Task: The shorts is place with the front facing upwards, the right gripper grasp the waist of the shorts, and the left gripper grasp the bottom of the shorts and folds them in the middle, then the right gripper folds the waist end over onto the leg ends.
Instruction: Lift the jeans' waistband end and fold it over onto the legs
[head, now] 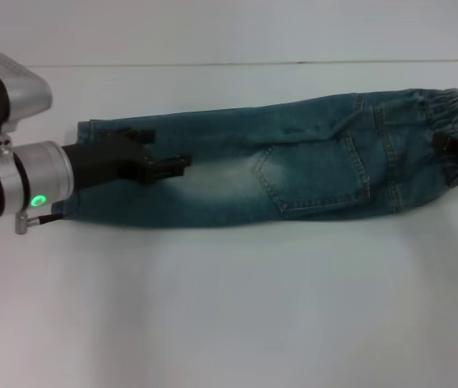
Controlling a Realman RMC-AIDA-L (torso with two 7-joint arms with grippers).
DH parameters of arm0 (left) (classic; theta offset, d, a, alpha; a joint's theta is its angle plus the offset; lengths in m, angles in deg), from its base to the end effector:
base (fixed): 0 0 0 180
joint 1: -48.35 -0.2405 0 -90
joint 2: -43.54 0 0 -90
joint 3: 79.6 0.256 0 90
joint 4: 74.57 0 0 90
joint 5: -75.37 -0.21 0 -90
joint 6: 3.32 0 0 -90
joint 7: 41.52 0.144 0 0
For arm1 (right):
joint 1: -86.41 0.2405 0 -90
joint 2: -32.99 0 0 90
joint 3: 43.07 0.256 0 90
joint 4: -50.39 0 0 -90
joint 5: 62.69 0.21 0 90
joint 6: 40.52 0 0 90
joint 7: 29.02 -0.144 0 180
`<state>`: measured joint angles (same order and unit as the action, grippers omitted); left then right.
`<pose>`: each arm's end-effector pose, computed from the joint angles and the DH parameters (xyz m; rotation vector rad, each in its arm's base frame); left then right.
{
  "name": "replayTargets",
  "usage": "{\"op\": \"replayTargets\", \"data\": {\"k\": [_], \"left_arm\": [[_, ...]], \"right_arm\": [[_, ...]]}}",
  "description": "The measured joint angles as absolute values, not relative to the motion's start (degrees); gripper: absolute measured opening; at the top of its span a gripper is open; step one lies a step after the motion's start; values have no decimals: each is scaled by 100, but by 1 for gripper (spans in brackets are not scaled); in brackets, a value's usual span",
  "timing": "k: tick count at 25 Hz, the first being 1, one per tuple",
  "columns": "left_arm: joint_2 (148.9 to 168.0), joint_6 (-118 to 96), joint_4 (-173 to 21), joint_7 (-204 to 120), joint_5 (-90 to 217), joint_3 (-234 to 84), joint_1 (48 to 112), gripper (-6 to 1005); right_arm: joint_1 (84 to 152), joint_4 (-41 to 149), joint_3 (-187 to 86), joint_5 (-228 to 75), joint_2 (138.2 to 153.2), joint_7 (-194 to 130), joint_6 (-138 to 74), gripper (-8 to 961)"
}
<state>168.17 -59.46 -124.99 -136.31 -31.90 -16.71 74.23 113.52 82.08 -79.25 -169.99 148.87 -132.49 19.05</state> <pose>-0.2407 0.3736 -0.0339 -2.4284 -0.7462 -0.4620 0.3478 0.3633 0.0374 -1.9486 1.3541 0.6667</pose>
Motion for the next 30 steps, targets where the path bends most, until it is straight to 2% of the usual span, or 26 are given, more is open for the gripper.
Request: {"op": "replayTargets", "data": {"k": [1, 4, 7, 18, 28, 30], "left_arm": [[16817, -5942, -12446, -13527, -3107, -1642, 7425, 895], [16817, -5740, -12115, -13068, -2461, -1448, 7451, 811], [16816, -5350, -11707, -12272, -1384, -1057, 7451, 726], [16817, -4837, -10042, -8548, 2939, 789, 7850, 245], [16817, -4028, -9963, -8145, 3853, 1948, 8041, 21], [16817, -4006, -9966, -8173, 3887, 2140, 8071, 8]], "right_arm": [[11343, 8222, -7880, -16998, 14886, -13250, 1973, 347], [11311, 8262, -7750, -16996, 14879, -13253, 2196, 287], [11259, 8300, -7667, -16995, 14874, -13258, 2407, 126], [10908, 9208, -7342, -16996, 14898, -13663, 3769, 123], [11025, 9952, -7184, -17019, 14881, -14273, 5136, 124], [11094, 10036, -7186, -17018, 14880, -14362, 5263, 124]]}}
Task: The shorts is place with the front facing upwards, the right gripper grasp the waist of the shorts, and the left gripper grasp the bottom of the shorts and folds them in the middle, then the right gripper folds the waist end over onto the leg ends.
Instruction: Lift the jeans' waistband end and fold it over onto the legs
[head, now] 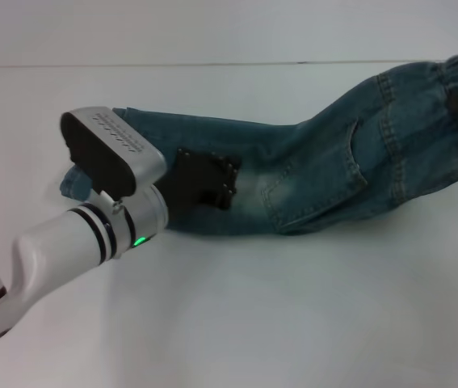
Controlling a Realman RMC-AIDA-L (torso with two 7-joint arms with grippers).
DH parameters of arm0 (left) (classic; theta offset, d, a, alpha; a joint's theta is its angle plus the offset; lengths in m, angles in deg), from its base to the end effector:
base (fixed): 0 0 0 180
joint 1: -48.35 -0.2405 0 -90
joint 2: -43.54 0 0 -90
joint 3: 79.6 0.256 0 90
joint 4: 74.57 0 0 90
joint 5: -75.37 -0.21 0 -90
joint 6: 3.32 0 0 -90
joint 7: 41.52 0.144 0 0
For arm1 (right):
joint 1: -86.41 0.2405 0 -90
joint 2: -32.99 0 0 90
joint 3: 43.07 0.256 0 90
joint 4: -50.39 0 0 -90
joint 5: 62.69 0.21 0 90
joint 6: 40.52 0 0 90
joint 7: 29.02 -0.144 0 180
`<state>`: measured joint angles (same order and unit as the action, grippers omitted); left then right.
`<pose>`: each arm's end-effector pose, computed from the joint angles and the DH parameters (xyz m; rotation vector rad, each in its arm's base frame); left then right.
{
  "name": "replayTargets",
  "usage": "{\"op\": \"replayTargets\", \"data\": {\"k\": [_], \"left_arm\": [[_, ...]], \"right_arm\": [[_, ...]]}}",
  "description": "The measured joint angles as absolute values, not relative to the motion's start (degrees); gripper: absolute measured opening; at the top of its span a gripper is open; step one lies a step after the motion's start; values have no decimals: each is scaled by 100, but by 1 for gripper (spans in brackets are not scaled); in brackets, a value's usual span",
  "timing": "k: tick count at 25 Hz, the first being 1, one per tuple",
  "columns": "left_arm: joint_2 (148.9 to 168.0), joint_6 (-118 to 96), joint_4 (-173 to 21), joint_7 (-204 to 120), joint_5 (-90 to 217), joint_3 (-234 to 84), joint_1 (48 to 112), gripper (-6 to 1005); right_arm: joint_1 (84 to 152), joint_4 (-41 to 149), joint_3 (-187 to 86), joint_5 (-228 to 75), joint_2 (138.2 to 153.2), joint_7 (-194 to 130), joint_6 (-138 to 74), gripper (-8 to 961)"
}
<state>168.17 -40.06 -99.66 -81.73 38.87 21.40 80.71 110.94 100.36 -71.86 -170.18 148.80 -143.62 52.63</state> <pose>-0.2196 0.3608 -0.1287 -2.3741 -0.4602 -0.5229 0.2858 0.3298 0.0987 -2.2633 1.2527 0.9958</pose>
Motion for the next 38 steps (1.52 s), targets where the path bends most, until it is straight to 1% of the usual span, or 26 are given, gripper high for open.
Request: {"op": "replayTargets", "data": {"k": [9, 18, 33, 38], "left_arm": [[16817, -4000, -10053, -8211, 4357, 2911, 8129, 1], [16817, -4010, -10238, -8387, 4776, 3601, 8073, 1], [16817, -3974, -10860, -8638, 5082, 4449, 8046, 0], [16818, -3834, -10903, -8652, 5113, 4428, 7865, 0]], "right_arm": [[11777, 10412, -7540, -17158, 14818, -14814, 5494, 117], [12561, 10536, -7816, -17859, 14883, -15004, 5458, 116], [12983, 10851, -8068, -18059, 14943, -15219, 5317, 117], [13055, 10836, -8381, -18100, 14986, -15241, 5212, 121]]}}
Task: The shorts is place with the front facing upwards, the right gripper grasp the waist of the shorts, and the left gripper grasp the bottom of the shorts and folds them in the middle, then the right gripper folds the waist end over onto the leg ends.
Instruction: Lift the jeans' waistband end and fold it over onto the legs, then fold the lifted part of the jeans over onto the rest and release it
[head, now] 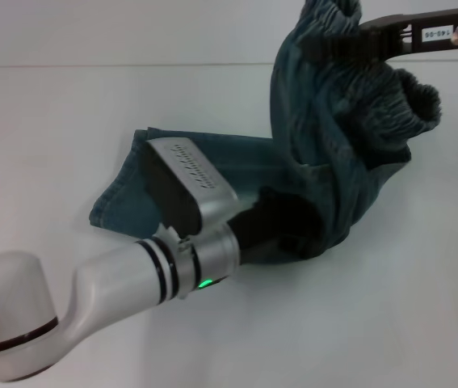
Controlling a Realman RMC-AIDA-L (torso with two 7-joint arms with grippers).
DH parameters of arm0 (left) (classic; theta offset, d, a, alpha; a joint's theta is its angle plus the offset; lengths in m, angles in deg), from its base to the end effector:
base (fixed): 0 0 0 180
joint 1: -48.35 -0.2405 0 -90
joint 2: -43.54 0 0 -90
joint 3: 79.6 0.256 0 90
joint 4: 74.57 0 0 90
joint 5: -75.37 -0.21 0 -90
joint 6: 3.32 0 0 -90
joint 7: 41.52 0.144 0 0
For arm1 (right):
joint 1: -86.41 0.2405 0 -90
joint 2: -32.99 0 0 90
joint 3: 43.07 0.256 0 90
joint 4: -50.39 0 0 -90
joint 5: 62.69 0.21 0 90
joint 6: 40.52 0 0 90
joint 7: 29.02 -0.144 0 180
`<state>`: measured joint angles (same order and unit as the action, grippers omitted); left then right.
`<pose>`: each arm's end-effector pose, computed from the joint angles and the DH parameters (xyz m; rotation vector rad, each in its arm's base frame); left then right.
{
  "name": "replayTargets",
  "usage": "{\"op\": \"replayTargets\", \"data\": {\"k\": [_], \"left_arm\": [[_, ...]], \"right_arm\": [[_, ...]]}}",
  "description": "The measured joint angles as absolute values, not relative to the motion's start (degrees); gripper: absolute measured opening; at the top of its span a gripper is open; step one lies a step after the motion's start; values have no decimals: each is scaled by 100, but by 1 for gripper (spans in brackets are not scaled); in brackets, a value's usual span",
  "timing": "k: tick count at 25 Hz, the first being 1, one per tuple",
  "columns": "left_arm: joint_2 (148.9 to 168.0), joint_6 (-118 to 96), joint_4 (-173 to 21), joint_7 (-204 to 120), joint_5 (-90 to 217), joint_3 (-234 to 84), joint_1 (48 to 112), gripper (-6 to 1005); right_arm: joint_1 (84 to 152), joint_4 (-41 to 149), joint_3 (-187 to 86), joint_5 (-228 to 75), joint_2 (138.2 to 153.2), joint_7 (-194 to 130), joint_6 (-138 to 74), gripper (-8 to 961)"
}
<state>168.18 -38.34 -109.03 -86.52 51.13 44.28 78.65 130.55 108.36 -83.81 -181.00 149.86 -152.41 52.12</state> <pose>-0.1678 0.3143 -0.1712 -2.5759 -0.4699 -0.6757 0.1479 0.4011 0.0683 -2.7040 0.9493 0.6662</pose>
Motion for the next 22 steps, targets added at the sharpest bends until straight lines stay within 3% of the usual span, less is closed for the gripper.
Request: {"op": "replayTargets", "data": {"k": [8, 18, 22], "left_arm": [[16817, -3721, -10971, -8605, 5136, 4042, 7377, 0], [16817, -3648, -11082, -8586, 5151, 4055, 7324, 0], [16817, -3456, -11049, -8474, 5134, 3758, 7305, 0]], "right_arm": [[13188, 10842, -8573, -18100, 15027, -15242, 5148, 128], [13704, 10670, -9313, -18372, 15242, -15244, 4548, 136], [13747, 10572, -9406, -18370, 15246, -15248, 4476, 140]]}}
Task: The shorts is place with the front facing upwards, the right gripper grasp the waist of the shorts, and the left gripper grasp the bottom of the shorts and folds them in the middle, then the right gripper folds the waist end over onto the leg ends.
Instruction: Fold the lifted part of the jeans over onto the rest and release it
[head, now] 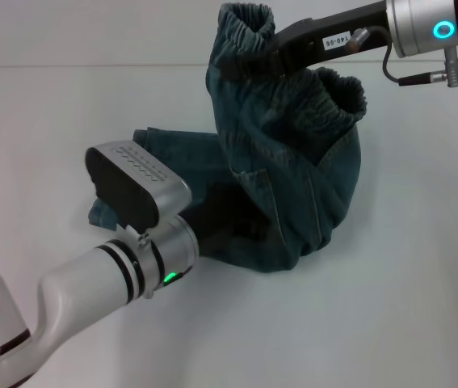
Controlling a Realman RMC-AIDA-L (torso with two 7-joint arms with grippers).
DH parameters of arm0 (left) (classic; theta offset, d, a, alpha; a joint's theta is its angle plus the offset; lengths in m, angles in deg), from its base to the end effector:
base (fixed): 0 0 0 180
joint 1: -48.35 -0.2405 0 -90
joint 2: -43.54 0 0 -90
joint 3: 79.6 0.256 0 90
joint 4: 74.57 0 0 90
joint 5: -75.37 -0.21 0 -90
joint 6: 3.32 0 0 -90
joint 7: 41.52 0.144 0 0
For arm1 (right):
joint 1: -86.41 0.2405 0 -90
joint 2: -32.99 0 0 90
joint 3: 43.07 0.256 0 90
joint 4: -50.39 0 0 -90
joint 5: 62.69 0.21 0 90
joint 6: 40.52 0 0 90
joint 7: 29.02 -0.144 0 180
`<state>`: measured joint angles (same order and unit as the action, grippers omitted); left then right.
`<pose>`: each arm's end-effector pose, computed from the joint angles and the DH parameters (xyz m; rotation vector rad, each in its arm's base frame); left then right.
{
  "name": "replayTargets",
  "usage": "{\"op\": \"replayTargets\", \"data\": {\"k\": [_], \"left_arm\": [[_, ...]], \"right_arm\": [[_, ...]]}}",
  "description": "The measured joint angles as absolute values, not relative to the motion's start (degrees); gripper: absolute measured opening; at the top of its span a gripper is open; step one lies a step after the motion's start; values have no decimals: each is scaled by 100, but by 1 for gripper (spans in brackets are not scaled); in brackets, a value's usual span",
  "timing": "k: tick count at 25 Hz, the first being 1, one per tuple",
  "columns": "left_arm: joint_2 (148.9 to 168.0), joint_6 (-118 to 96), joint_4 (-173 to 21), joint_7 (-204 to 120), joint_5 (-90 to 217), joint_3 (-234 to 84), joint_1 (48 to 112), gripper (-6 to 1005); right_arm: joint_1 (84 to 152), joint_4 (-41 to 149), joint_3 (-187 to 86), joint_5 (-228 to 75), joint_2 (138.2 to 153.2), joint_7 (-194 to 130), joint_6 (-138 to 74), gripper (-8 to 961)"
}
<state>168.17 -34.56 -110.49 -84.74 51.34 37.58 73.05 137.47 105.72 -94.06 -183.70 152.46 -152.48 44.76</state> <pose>-0.2027 0.3234 -0.1520 -2.3973 -0.6192 -0.6223 0.0951 0.4145 0.0163 -2.8325 0.7923 0.5006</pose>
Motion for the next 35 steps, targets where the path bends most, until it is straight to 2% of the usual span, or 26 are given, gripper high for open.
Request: {"op": "replayTargets", "data": {"k": [22, 27, 31, 35], "left_arm": [[16815, -4167, -11020, -7620, 5137, 885, 6369, 0], [16817, -5038, -10860, -7629, 5182, -358, 6049, 0], [16817, -5698, -10650, -7623, 5187, -800, 5868, 0], [16817, -6219, -10371, -7615, 5197, -1004, 5829, 1]], "right_arm": [[13818, 10224, -9428, -18335, 15261, -15168, 4337, 158], [14042, 9804, -9763, -18281, 15274, -15034, 3965, 162], [14488, 9118, -10273, -18141, 15289, -14673, 3564, 165], [14678, 9036, -11044, -18104, 15358, -14735, 3059, 169]]}}
